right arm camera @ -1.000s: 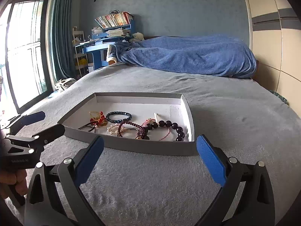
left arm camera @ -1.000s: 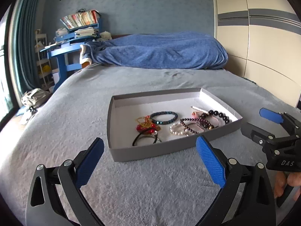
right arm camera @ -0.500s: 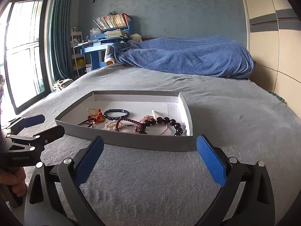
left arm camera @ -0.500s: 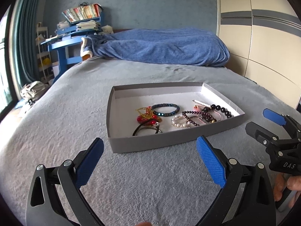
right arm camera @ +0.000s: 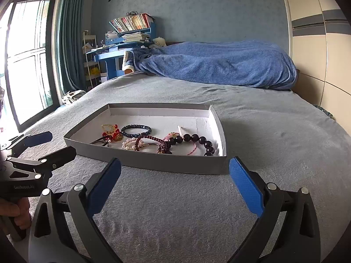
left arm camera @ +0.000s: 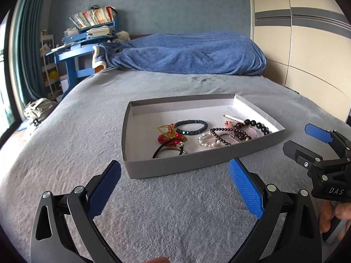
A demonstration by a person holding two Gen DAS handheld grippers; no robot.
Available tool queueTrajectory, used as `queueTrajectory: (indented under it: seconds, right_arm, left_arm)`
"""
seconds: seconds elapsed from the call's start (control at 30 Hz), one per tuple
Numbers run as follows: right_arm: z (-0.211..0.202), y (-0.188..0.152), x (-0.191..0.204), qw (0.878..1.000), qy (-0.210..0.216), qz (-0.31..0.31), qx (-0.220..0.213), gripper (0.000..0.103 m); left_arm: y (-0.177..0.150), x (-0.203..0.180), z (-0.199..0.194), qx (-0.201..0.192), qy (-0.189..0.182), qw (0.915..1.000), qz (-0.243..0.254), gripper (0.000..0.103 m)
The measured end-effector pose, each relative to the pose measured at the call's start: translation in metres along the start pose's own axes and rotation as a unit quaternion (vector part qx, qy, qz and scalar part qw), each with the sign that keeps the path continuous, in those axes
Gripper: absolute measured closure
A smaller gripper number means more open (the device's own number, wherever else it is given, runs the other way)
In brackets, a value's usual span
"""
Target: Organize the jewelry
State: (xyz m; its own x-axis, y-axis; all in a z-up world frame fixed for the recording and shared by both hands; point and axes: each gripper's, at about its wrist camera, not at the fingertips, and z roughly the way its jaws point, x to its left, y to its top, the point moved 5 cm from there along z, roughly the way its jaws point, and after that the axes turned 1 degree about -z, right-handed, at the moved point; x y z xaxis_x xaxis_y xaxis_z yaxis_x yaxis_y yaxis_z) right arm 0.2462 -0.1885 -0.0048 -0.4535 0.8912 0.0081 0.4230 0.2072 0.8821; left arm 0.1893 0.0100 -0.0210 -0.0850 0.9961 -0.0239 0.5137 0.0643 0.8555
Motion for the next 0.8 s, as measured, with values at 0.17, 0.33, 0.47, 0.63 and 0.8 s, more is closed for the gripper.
queueTrajectory:
  seconds: [0.17,0.33,0.47,0.63,0.8]
  right_arm:
    - [0.0008,-0.0007,0.0013,1.000,0.000,0.000,0.001,0.006]
    - [0.0012,-0.0009,0.0009,1.000,0.001,0.001,0.002,0.006]
    - [0.0013,-0.0008,0.0009,1.000,0.001,0.002,0.002,0.006]
    - [0.0017,-0.0008,0.0012,1.000,0.001,0.002,0.002,0.006]
    - [0.0014,-0.0007,0.0005,1.000,0.001,0.001,0.002,0.006]
  left_arm:
    - [-0.0001,0.0002,0.0001,0.000,0.000,1.0000,0.000,0.005]
    - [-0.0006,-0.0004,-0.0003,0.001,0.001,1.0000,-0.001,0.005]
    - [-0.0011,0.0005,-0.0001,0.003,0.004,1.0000,0.001,0.005]
    - [-0.0011,0.0008,-0.0006,0.003,0.004,1.0000,0.001,0.005]
    - [-0.0008,0.0005,-0.0005,0.002,0.004,1.0000,0.001,0.005]
